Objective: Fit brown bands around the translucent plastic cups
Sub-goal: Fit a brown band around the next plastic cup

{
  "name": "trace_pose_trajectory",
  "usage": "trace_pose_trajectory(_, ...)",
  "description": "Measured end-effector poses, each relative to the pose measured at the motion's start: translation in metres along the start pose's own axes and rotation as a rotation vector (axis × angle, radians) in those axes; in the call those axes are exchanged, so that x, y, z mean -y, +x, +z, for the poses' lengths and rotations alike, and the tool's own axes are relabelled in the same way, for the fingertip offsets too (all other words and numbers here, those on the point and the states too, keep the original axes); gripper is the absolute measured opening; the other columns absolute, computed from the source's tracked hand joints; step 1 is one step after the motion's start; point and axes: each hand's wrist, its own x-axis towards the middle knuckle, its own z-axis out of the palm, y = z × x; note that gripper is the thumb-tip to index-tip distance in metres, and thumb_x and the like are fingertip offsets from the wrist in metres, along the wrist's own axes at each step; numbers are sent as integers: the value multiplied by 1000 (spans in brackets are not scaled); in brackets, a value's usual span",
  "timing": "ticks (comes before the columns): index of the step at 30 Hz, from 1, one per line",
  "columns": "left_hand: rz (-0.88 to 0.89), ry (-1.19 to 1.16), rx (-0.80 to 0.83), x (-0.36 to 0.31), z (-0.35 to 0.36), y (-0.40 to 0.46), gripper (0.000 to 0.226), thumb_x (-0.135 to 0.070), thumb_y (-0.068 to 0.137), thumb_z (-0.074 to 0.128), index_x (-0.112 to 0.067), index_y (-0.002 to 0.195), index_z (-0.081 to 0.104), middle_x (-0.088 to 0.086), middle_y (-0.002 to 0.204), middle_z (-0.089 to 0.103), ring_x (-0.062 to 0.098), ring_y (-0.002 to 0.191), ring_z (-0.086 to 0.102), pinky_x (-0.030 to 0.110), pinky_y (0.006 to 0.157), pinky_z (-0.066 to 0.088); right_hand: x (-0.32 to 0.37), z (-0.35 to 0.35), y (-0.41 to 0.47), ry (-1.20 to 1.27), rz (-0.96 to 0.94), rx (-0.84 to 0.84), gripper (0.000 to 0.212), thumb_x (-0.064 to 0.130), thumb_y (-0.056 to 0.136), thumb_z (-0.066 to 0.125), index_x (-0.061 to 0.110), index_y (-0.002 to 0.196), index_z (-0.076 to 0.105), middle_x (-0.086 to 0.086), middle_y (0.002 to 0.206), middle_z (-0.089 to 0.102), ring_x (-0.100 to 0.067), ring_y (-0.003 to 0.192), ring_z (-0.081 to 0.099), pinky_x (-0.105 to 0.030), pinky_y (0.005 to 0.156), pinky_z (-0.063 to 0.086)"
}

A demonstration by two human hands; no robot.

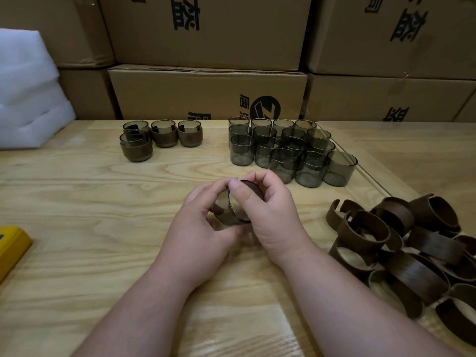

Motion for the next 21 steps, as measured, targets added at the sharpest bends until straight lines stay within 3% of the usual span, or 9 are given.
trace_pose_trajectory(3,-44,-38,-8,1,0,1,70,-25,68,87,-52,127,61,-20,123,63,5,93,63,14,76,49,-2,1,-1,6,11,47,43,28,72,80,13,107,59,10,86,70,-2,77,67,-25,72,56)
trace_pose_trajectory(8,-113,-146,-30,-1,-1,2,68,-49,60,80,-54,124,61,-12,114,72,8,83,67,19,71,52,-4,2,-2,-19,11,74,45,28,72,81,23,113,62,-3,109,74,-13,97,71,-32,84,60)
trace_pose_trajectory(13,-113,-195,-32,-2,-1,2,64,-35,68,90,-48,125,63,-17,109,75,5,83,70,17,70,52,-2,1,0,74,20,94,34,19,79,61,16,113,66,-17,116,72,-35,113,67,-51,101,55)
trace_pose_trajectory(17,-93,-188,-32,0,0,3,63,-25,74,92,-46,127,64,-13,114,74,9,85,70,17,71,52,-1,-2,1,166,30,101,35,18,80,52,10,111,67,-10,106,73,-19,100,69,-37,90,58)
trace_pose_trajectory(21,-69,-97,-22,1,0,2,70,-27,69,89,-55,127,61,-16,118,66,5,84,64,15,73,50,-5,2,-1,-36,-46,-10,31,31,80,64,21,109,65,0,106,71,-11,99,68,-32,89,56)
